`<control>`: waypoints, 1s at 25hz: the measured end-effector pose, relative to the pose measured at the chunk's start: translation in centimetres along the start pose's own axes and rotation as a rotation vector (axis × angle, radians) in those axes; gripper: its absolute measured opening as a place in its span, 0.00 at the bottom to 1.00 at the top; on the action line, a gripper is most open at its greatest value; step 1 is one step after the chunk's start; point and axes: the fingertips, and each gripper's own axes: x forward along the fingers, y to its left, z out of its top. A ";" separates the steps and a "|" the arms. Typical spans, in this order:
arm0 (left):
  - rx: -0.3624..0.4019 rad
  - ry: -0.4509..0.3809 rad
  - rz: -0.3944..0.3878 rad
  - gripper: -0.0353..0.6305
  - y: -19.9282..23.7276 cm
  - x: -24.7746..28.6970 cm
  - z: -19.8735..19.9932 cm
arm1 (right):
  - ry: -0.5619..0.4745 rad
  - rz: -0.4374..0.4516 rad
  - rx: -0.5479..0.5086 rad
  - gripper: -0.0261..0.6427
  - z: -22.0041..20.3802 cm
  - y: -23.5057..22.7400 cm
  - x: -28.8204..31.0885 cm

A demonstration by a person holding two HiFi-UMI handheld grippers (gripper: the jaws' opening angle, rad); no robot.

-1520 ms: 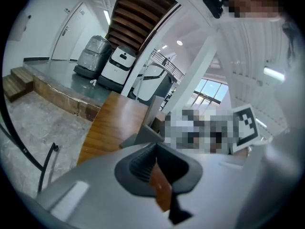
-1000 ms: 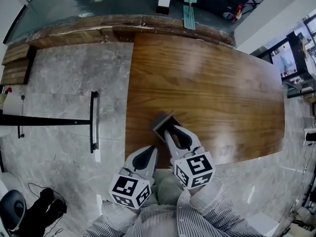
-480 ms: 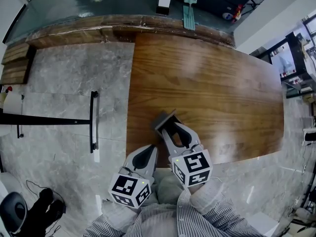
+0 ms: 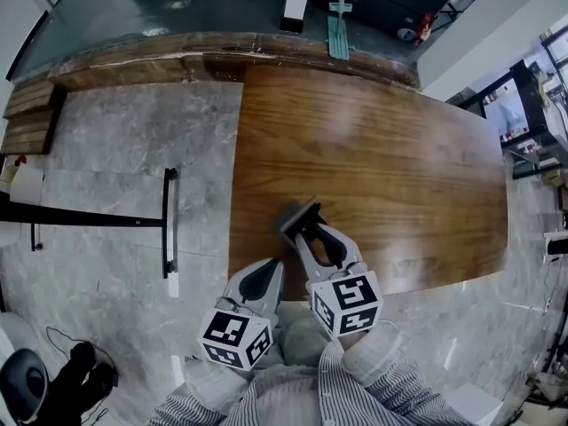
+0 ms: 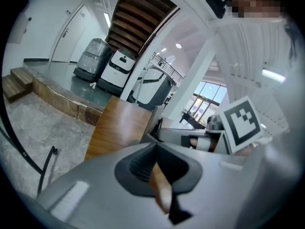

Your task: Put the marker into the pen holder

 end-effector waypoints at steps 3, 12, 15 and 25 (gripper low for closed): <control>0.015 -0.008 -0.006 0.06 -0.1 0.0 0.6 | -0.018 0.011 0.007 0.12 0.1 0.3 -0.8; 0.105 -0.037 -0.022 0.06 -2.3 -0.8 3.0 | -0.125 0.129 0.023 0.04 2.3 1.5 -6.0; 0.134 -0.046 -0.026 0.06 -3.3 -1.2 3.4 | -0.155 0.155 0.021 0.04 2.6 2.1 -7.9; 0.164 -0.043 -0.008 0.06 -5.0 -1.9 2.7 | -0.190 0.203 -0.015 0.04 2.5 3.4 -10.7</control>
